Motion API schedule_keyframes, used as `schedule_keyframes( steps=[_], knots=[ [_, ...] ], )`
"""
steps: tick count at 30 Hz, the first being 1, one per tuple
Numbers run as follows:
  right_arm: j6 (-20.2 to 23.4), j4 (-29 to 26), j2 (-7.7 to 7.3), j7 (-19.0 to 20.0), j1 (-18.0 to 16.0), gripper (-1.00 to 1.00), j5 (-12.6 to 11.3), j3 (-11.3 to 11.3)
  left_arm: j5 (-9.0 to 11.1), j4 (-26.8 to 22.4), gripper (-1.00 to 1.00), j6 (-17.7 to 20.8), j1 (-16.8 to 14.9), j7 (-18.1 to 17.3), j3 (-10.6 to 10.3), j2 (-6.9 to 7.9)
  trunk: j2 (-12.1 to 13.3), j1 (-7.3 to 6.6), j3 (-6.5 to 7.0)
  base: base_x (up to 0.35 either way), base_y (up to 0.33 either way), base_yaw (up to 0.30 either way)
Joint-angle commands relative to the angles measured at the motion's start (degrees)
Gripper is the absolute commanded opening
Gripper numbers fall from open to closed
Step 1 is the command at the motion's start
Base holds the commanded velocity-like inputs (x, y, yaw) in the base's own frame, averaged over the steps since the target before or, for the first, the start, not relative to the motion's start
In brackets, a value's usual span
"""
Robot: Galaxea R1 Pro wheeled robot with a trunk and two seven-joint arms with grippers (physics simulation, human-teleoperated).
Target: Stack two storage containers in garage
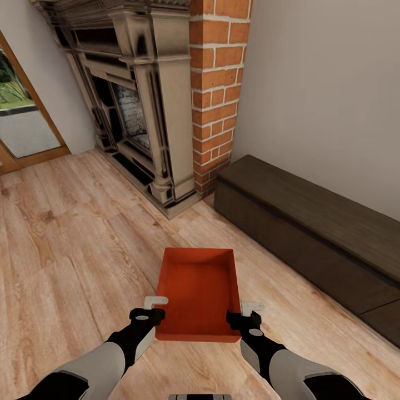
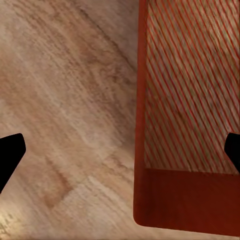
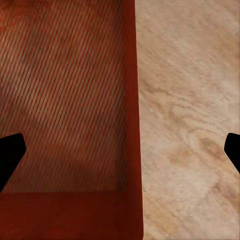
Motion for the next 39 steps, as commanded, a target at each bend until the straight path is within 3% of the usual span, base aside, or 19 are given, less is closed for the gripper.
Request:
schedule_keyframes(
  steps=[1, 39],
  knots=[
    [-0.16, 0.06, 0.01, -0.22, -0.03, 1.0, -0.18, 0.28, 0.59, -0.15, 1.0, 0.34, 0.0, 0.32, -0.47, 0.0, -0.01, -0.01, -0.04, 0.0, 0.0, 0.0],
    [-0.16, 0.06, -0.07, -0.14, -0.03, 1.0, -0.17, 0.32, 0.68, -0.18, 1.0, 0.37, 0.0, 0.25, -0.19, -0.01, -0.01, -0.01, -0.04, 0.055, 0.0, 0.0]
  ],
)
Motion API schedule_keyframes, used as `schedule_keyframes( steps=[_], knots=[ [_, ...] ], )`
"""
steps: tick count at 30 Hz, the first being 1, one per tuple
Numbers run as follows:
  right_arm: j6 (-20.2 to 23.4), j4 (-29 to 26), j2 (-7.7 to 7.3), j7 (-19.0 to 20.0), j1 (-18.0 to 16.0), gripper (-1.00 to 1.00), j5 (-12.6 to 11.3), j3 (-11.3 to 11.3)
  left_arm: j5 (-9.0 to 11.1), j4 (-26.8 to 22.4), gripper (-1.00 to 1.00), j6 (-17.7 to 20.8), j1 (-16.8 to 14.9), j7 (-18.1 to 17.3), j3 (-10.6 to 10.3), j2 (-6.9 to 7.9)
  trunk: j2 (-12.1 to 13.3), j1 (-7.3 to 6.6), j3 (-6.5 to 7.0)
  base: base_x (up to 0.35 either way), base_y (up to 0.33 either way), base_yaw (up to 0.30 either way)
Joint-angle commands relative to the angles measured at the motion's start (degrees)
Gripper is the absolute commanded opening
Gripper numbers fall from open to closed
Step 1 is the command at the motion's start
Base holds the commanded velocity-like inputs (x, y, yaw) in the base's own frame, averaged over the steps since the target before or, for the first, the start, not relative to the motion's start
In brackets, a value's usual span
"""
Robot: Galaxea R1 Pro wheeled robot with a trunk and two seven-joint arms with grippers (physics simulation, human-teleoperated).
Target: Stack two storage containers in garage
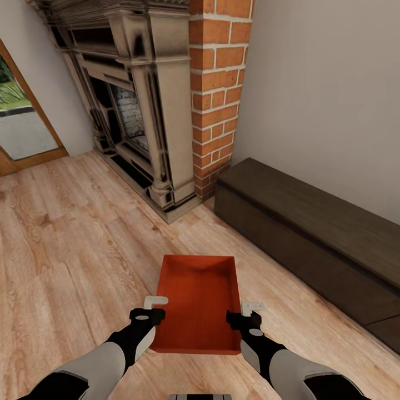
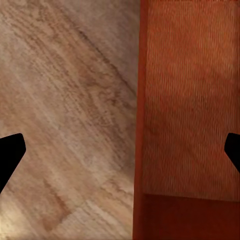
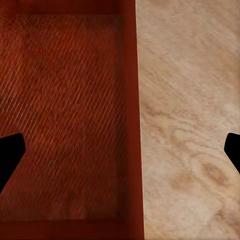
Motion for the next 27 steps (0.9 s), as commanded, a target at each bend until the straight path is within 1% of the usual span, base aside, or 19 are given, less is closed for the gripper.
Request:
schedule_keyframes(
  steps=[1, 14, 17, 27],
  knots=[
    [-0.16, 0.06, 0.01, -0.23, -0.03, 1.0, -0.19, 0.29, 0.61, -0.12, 1.0, 0.3, 0.0, 0.32, -0.5, 0.01, -0.01, -0.01, -0.04, 0.0, 0.0, 0.0],
    [0.09, 0.72, -0.09, -0.31, -0.03, 1.0, -0.39, 0.39, 0.86, -0.09, 1.0, 0.32, 0.03, -0.12, -0.41, -0.19, -0.01, -0.01, -0.04, 0.0, 0.0, 0.0],
    [0.17, 0.76, -0.44, -0.31, -0.03, 1.0, -0.44, 0.42, 0.86, -0.04, 1.0, 0.32, 0.03, -0.13, -0.41, -0.19, -0.01, -0.01, -0.04, 0.0, 0.0, 0.0],
    [0.1, 0.76, -0.6, -0.31, -0.03, 1.0, -0.36, 0.42, 0.94, -0.01, 1.0, 0.32, 0.02, -0.13, -0.41, -0.21, -0.01, -0.01, -0.04, 0.0, 0.0, 0.0]
  ],
)
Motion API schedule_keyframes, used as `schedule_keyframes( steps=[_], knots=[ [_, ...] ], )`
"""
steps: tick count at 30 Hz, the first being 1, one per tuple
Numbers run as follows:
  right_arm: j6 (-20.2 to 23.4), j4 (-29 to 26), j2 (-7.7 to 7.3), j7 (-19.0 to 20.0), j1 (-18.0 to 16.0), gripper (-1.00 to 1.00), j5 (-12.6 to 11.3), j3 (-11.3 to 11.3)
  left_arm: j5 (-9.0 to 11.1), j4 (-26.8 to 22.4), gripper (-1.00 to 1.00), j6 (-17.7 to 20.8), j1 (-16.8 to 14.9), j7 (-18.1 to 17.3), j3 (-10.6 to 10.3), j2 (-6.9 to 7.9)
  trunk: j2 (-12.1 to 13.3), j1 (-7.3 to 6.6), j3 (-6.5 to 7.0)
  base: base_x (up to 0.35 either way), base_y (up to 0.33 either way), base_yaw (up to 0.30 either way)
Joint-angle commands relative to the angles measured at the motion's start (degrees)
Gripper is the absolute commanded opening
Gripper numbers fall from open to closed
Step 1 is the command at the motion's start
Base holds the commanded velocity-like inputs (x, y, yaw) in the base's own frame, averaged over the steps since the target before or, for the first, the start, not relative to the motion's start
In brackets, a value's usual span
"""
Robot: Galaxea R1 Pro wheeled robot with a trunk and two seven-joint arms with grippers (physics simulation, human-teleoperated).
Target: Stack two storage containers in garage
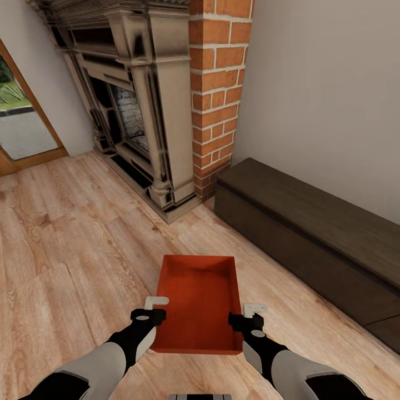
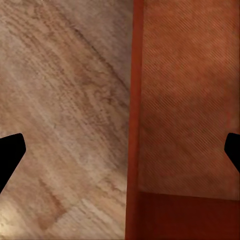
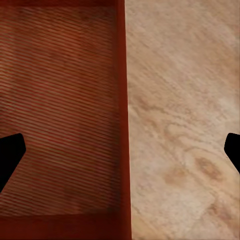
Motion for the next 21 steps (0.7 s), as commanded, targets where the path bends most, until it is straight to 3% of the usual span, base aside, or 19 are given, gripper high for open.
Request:
schedule_keyframes(
  steps=[1, 8, 21],
  knots=[
    [-0.17, 0.06, 0.01, -0.22, -0.03, 1.0, -0.2, 0.29, 0.59, -0.12, 1.0, 0.32, 0.0, 0.35, -0.5, 0.01, -0.01, -0.01, -0.04, 0.0, 0.0, 0.0],
    [-0.17, 0.06, 0.01, -0.22, -0.03, 1.0, -0.2, 0.29, 0.59, -0.13, 1.0, 0.32, 0.03, 0.4, -0.5, 0.03, -0.01, -0.01, -0.04, 0.0, 0.0, 0.0],
    [-0.08, 0.09, 0.01, -0.15, -0.03, 1.0, -0.13, 0.37, 0.53, -0.17, 1.0, 0.32, -0.03, 0.32, -0.5, 0.21, -5.23, 2.85, -2.37, 0.0, 0.0, 0.0]
  ],
)
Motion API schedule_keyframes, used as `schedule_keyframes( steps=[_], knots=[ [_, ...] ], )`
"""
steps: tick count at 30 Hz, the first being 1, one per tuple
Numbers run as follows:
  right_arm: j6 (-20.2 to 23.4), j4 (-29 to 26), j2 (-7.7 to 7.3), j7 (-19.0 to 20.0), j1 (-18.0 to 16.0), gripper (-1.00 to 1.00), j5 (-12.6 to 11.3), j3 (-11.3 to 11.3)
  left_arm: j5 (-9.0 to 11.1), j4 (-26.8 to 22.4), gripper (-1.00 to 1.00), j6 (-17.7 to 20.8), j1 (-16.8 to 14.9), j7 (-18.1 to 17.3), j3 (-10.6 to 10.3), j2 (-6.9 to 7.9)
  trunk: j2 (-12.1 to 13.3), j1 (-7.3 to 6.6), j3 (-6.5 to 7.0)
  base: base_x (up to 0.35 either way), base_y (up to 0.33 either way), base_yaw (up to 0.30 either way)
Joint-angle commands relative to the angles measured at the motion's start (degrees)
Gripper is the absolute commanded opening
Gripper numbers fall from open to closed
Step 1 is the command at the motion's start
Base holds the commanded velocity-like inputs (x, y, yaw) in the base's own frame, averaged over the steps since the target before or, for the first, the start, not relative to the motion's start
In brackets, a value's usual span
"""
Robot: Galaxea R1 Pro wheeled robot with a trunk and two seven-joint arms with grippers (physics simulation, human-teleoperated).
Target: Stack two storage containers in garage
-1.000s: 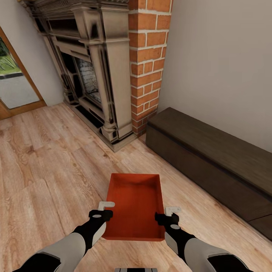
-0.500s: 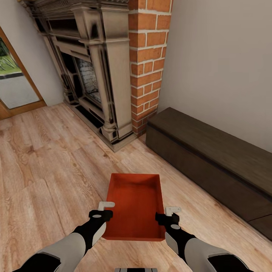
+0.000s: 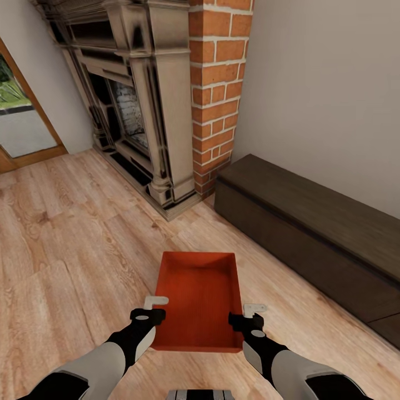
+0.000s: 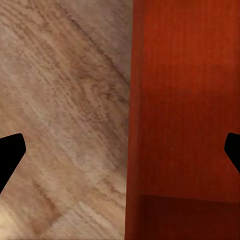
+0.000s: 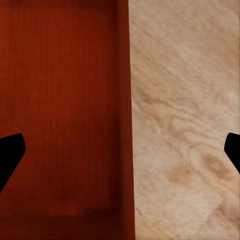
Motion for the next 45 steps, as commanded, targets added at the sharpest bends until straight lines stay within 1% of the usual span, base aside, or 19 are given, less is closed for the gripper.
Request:
schedule_keyframes(
  steps=[1, 5, 10, 16, 30, 40, 45],
  knots=[
    [-0.16, 0.07, 0.01, -0.22, -0.04, 1.0, -0.19, 0.31, 0.58, -0.12, 1.0, 0.32, 0.0, 0.32, -0.51, 0.02, -0.43, 0.22, -0.22, 0.0, 0.0, 0.0],
    [-0.16, 0.09, -0.04, -0.21, -0.04, 1.0, -0.18, 0.32, 0.57, -0.16, 1.0, 0.32, 0.0, 0.32, -0.51, 0.06, -2.03, 1.09, -0.94, 0.0, 0.0, 0.0],
    [-0.16, 0.09, -0.93, -0.17, -0.04, 1.0, -0.17, 0.39, 0.62, -0.21, 1.0, 0.32, 0.0, 0.32, -0.51, 0.11, -4.04, 2.19, -1.84, 0.0, 0.0, 0.0],
    [-0.1, 0.07, -1.11, -0.13, -0.04, 1.0, -0.14, 0.4, 0.65, -0.2, 1.0, 0.32, 0.0, 0.34, -0.51, 0.16, -6.45, 3.51, -2.92, 0.0, 0.0, 0.0],
    [-0.08, 0.11, -1.06, -0.03, -0.04, 1.0, -0.13, 0.35, 0.65, -0.17, 1.0, 0.32, 0.0, 0.41, -0.51, 0.26, -6.45, 3.51, -2.92, 0.0, 0.0, 0.0],
    [-0.07, 0.12, -0.95, 1.63, -0.04, 1.0, -0.17, 0.32, 0.65, -0.13, 1.0, 0.32, 0.0, 0.41, -0.51, 0.35, -6.45, 3.51, -2.92, 0.0, 0.0, 0.0],
    [-0.14, 0.12, -0.97, 1.62, -0.04, 1.0, -0.17, 0.32, 0.65, -0.14, 1.0, 0.32, 0.0, 0.41, -0.51, 0.37, -6.45, 3.51, -2.92, 0.0, 0.0, 0.0]
  ],
)
